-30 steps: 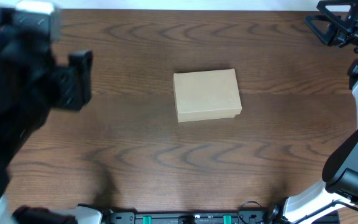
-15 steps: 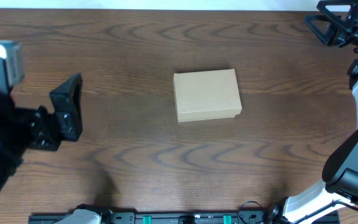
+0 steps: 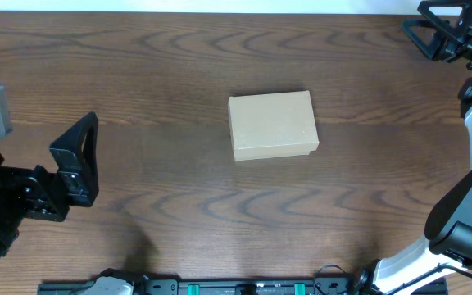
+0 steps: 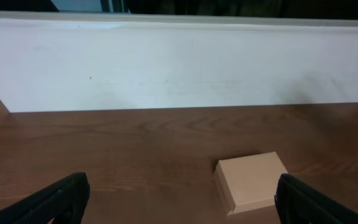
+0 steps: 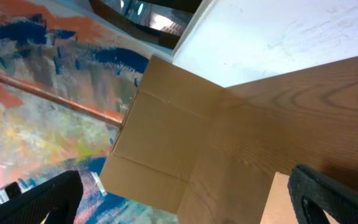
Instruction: Pack container
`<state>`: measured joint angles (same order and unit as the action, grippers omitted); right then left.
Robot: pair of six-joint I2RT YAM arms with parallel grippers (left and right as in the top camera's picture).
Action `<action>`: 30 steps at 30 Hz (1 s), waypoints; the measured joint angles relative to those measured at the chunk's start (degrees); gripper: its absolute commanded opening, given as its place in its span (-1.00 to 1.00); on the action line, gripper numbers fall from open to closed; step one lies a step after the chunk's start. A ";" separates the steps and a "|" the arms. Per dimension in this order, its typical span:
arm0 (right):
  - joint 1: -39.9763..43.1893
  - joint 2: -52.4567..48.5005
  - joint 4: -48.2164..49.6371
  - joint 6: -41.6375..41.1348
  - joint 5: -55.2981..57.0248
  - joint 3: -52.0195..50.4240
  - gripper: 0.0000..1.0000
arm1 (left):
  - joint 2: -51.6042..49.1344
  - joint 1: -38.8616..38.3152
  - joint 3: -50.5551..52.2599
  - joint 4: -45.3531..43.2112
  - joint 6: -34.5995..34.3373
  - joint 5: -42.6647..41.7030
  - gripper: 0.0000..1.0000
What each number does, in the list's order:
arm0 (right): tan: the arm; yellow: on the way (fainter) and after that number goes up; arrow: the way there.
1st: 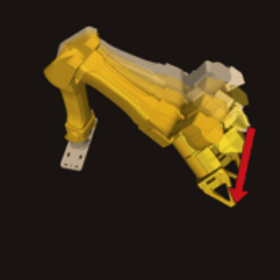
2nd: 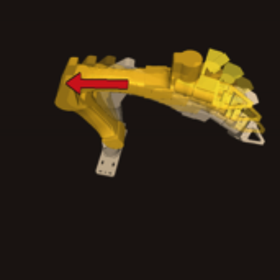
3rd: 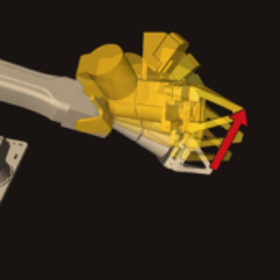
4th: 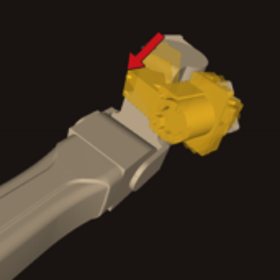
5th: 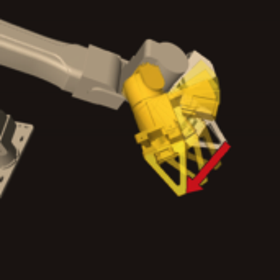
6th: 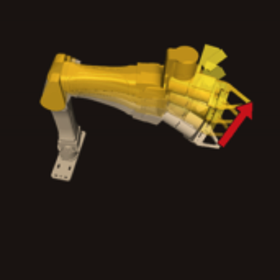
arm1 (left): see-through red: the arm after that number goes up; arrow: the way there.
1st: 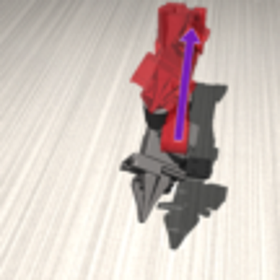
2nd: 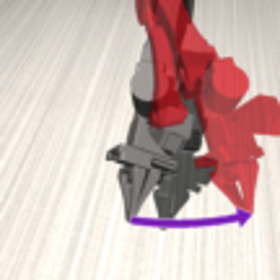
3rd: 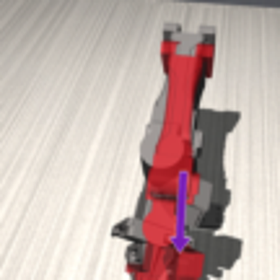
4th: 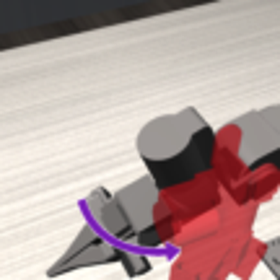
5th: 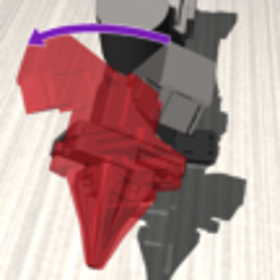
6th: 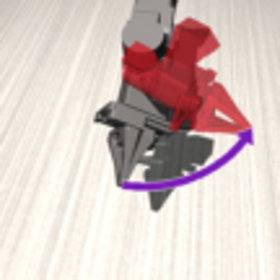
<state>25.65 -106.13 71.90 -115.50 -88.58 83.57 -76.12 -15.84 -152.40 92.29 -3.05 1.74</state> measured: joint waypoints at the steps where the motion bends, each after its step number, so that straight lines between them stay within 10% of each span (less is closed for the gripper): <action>1: 0.00 0.00 0.00 0.00 0.02 0.00 0.99 | 0.00 0.00 0.00 0.00 0.00 0.00 0.90; 19: 0.00 0.00 0.00 0.00 0.00 0.00 0.98 | -1.44 0.00 2.73 -14.27 0.35 0.00 0.91; 30: 0.00 0.00 0.00 -0.20 0.02 0.00 0.99 | 17.88 8.79 35.71 -52.59 2.08 -6.32 0.91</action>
<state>25.65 -106.13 71.90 -115.70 -88.55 83.57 -58.24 -7.05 -116.68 39.70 -0.97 -4.58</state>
